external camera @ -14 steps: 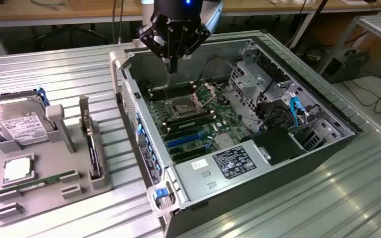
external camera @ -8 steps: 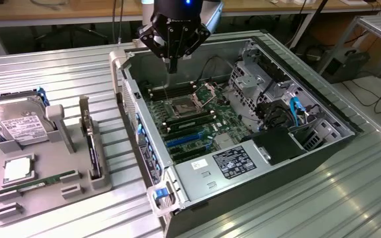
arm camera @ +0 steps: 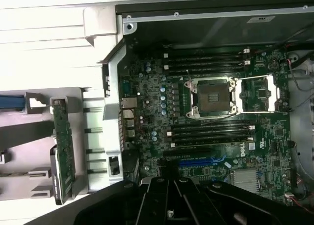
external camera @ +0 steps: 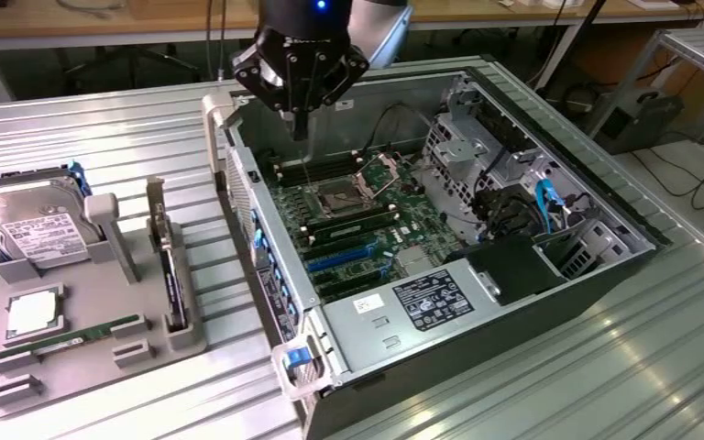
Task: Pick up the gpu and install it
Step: 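Reach for the gpu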
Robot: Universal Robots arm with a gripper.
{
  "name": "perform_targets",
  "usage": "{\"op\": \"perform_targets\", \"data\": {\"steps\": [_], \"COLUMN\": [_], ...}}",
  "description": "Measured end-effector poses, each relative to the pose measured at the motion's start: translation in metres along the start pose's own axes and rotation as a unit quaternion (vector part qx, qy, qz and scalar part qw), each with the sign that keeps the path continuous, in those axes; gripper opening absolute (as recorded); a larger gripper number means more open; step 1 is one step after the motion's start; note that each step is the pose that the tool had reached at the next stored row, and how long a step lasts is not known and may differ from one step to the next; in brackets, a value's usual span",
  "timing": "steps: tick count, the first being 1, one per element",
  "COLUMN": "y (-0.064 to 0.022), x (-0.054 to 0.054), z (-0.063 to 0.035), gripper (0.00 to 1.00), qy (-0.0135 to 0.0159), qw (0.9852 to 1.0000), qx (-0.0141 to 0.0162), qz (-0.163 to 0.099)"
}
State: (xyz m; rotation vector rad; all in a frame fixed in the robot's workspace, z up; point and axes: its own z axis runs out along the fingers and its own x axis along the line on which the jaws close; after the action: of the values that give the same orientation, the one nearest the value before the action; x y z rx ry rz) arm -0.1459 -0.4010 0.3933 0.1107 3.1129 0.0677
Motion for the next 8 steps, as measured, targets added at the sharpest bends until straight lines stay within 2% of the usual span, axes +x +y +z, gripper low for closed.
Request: {"op": "perform_targets", "data": {"steps": [8], "y": [-0.0051], "x": [0.044], "z": [-0.0001], "gripper": [0.11], "qy": [0.0000], "qw": [1.0000], "qx": [0.0000], "qz": [0.000]}}
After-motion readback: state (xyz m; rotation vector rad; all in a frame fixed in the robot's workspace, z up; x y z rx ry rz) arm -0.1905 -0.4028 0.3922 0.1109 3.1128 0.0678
